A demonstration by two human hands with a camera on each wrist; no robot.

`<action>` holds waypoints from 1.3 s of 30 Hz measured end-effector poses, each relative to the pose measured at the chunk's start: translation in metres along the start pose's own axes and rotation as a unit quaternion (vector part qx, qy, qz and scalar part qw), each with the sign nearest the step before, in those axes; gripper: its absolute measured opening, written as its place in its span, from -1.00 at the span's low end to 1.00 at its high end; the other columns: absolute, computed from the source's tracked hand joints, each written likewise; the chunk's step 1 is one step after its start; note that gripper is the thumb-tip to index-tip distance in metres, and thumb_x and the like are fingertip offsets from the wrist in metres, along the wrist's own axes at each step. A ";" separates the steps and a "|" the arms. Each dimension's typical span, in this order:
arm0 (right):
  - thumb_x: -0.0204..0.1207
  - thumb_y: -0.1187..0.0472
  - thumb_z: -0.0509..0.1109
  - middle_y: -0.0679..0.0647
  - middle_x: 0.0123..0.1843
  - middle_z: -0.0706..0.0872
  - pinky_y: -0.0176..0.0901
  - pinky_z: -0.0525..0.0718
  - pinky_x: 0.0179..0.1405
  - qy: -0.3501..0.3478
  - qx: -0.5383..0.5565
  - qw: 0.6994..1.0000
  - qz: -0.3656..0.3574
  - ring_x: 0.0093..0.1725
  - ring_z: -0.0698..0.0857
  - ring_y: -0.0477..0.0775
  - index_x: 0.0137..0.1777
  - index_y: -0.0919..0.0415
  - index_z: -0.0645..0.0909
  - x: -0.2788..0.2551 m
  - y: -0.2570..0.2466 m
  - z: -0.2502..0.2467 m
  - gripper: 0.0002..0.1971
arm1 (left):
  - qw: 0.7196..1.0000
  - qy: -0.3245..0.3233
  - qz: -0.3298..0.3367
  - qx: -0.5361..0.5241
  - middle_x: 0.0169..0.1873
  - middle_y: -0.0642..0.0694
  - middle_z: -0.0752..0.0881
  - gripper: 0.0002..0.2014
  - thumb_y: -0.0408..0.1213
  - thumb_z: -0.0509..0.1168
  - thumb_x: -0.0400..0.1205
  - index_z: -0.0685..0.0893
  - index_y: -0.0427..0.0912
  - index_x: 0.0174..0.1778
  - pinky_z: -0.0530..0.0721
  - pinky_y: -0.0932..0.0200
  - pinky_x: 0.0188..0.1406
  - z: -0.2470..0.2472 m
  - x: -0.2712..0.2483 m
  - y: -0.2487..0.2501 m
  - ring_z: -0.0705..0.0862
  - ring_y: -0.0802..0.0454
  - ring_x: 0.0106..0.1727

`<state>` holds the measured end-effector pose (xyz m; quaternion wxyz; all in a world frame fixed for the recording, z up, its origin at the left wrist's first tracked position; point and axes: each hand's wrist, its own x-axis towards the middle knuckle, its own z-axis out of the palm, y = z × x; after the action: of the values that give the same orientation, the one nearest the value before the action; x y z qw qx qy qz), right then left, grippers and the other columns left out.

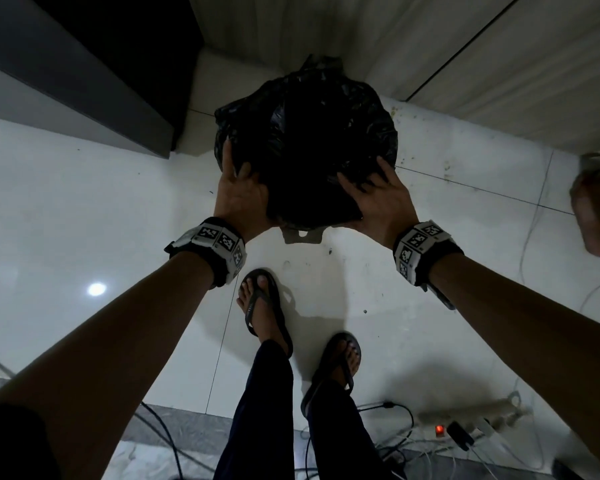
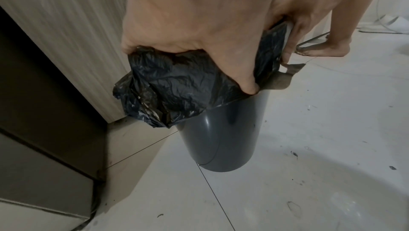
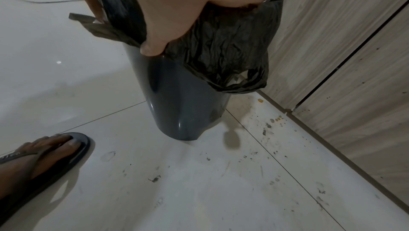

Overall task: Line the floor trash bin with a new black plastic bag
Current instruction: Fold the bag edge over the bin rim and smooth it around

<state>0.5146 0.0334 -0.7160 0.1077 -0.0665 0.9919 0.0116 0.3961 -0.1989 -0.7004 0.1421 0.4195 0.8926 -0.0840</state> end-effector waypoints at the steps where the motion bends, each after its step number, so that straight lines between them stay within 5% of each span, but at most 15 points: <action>1: 0.39 -0.47 0.11 0.12 -0.05 0.82 0.19 0.15 0.65 -0.020 -0.005 1.000 0.004 0.13 0.67 0.25 0.45 0.16 0.55 0.000 0.001 -0.001 -0.16 | 1.000 -0.001 0.000 -0.004 0.44 -0.08 0.58 0.03 0.57 -0.02 0.35 0.25 -0.04 0.63 -0.23 -0.42 0.61 -0.003 0.000 -0.001 0.33 -0.16 0.58; 3: 0.39 -0.47 0.09 0.11 0.01 0.80 0.18 0.04 0.66 -0.042 0.001 0.999 0.007 0.23 0.63 0.25 0.25 0.13 0.71 0.000 0.002 -0.004 -0.22 | 1.000 -0.007 0.006 -0.021 0.47 -0.13 0.52 0.01 0.56 0.03 0.32 0.34 -0.04 0.60 -0.15 -0.46 0.60 -0.010 -0.002 -0.006 0.26 -0.18 0.62; 5: 0.36 -0.37 0.29 0.17 0.07 0.77 0.28 0.11 0.64 -0.043 0.022 0.999 -0.004 0.31 0.59 0.32 0.10 0.16 0.79 -0.002 0.003 -0.010 -0.37 | 0.999 -0.016 0.031 -0.042 0.40 -0.20 0.56 -0.04 0.52 0.07 0.30 0.52 -0.09 0.48 -0.03 -0.55 0.54 -0.014 -0.004 -0.013 0.28 -0.24 0.60; 7: 0.29 -0.16 0.49 0.27 0.28 0.68 0.42 0.16 0.60 -0.038 0.051 0.998 -0.023 0.48 0.46 0.41 0.20 0.15 0.74 -0.003 0.005 -0.017 -0.45 | 0.995 -0.026 0.076 -0.066 0.39 -0.26 0.57 -0.04 0.48 0.07 0.28 0.57 -0.17 0.41 0.00 -0.61 0.50 -0.016 -0.008 -0.022 0.29 -0.30 0.60; 12: 0.28 -0.05 0.35 0.27 0.60 0.35 0.39 -0.07 0.65 -0.030 0.093 0.995 0.004 0.67 0.11 0.37 0.57 0.05 0.41 0.007 0.021 -0.059 -0.23 | 0.989 -0.017 0.089 -0.115 0.64 -0.24 0.25 0.03 0.53 0.12 0.36 0.27 -0.11 0.62 -0.11 -0.37 0.63 -0.040 0.006 -0.044 0.00 -0.18 0.71; 16: 0.49 -0.20 0.31 0.29 0.72 -0.01 0.42 -0.07 0.63 -0.034 0.115 0.988 0.096 0.69 -0.06 0.39 0.71 -0.06 -0.03 0.031 0.031 -0.062 -0.14 | 0.981 0.007 0.004 -0.192 0.68 -0.27 0.04 0.03 0.26 0.36 0.45 -0.01 -0.12 0.69 0.00 -0.24 0.66 -0.045 0.037 -0.046 0.00 -0.27 0.69; 19: 0.49 -0.24 0.36 0.29 0.73 -0.14 0.33 0.28 0.57 -0.031 0.176 0.971 0.158 0.64 0.17 0.46 0.71 -0.04 -0.19 0.050 0.037 -0.044 -0.02 | 0.960 -0.011 -0.082 -0.269 0.69 -0.25 0.00 0.09 -0.02 0.49 0.45 -0.18 -0.03 0.69 0.32 -0.34 0.52 -0.042 0.059 -0.036 0.20 -0.38 0.61; 22: 0.44 -0.06 0.50 0.20 0.74 -0.09 0.12 0.74 -0.09 -0.045 0.218 0.959 0.175 0.12 0.70 0.42 0.70 -0.05 -0.23 0.058 0.039 -0.033 0.06 | 0.950 -0.006 -0.110 -0.292 0.59 -0.29 0.22 0.07 -0.25 0.48 0.47 -0.19 0.02 0.69 0.56 -0.28 0.26 -0.036 0.073 -0.030 0.48 -0.43 0.39; 24: 0.48 0.08 0.47 0.21 0.67 0.18 0.08 0.73 -0.23 -0.040 0.229 0.954 0.188 -0.10 0.72 0.41 0.71 -0.08 -0.20 0.060 0.038 -0.031 0.00 | 0.949 0.013 -0.112 -0.294 0.40 -0.32 0.43 0.00 -0.39 0.38 0.51 -0.16 0.11 0.68 0.61 -0.22 0.10 -0.032 0.077 -0.035 0.61 -0.41 0.13; 27: 0.54 0.21 0.35 0.24 0.20 0.61 0.14 0.73 -0.18 -0.003 0.260 0.941 0.217 -0.18 0.68 0.37 0.70 -0.16 -0.13 0.062 0.039 -0.029 -0.12 | 0.939 0.029 -0.117 -0.323 -0.04 -0.33 0.61 -0.13 -0.48 0.17 0.57 -0.07 0.27 0.66 0.60 -0.15 -0.03 -0.029 0.078 -0.046 0.62 -0.33 -0.16; 30: 0.55 0.28 0.22 0.18 -0.23 0.67 0.10 0.70 -0.25 0.017 0.288 0.925 0.248 -0.33 0.62 0.25 0.68 -0.22 -0.05 0.062 0.040 -0.029 -0.21 | 0.928 0.036 -0.120 -0.352 -0.32 -0.26 0.60 -0.23 -0.47 0.11 0.59 0.06 0.24 0.65 0.61 -0.12 -0.12 -0.028 0.081 -0.049 0.58 -0.23 -0.29; 32: 0.52 0.32 0.19 0.20 -0.23 0.70 0.11 0.71 -0.24 0.014 0.308 0.916 0.256 -0.32 0.64 0.26 0.69 -0.19 0.01 0.061 0.042 -0.032 -0.21 | 0.923 0.030 -0.125 -0.362 -0.25 -0.27 0.64 -0.25 -0.44 0.12 0.59 0.10 0.25 0.64 0.63 -0.12 -0.09 -0.029 0.081 -0.050 0.61 -0.26 -0.23; 34: 0.48 0.27 0.24 0.25 0.21 0.68 0.17 0.73 -0.05 0.013 0.301 0.917 0.261 0.01 0.69 0.34 0.68 -0.21 0.03 0.062 0.045 -0.037 -0.20 | 0.928 0.041 -0.129 -0.347 0.06 -0.27 0.65 -0.28 -0.35 0.17 0.58 0.13 0.25 0.63 0.64 -0.13 0.04 -0.032 0.084 -0.053 0.65 -0.29 0.02; 36: 0.47 0.19 0.29 0.22 0.60 0.34 0.28 0.62 0.21 0.021 0.260 0.934 0.243 0.38 0.51 0.40 0.67 -0.21 0.03 0.068 0.047 -0.040 -0.19 | 0.933 0.053 -0.112 -0.337 0.36 -0.17 0.49 -0.27 -0.28 0.24 0.56 0.13 0.26 0.62 0.62 -0.16 0.19 -0.038 0.092 -0.053 0.54 -0.23 0.31; 39: 0.59 0.10 0.26 0.20 0.65 0.24 0.27 0.62 0.22 0.021 0.214 0.963 0.161 0.39 0.49 0.41 0.67 -0.22 0.03 0.088 0.047 -0.040 -0.29 | 0.948 0.044 -0.024 -0.315 0.50 -0.10 0.38 -0.22 -0.31 0.29 0.58 0.08 0.27 0.63 0.64 -0.18 0.20 -0.044 0.111 -0.051 0.49 -0.23 0.36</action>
<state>0.4145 0.0672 -0.6957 0.0950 0.1187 0.9709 -0.1849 0.2813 -0.1387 -0.6931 0.2256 0.3348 0.8888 0.2169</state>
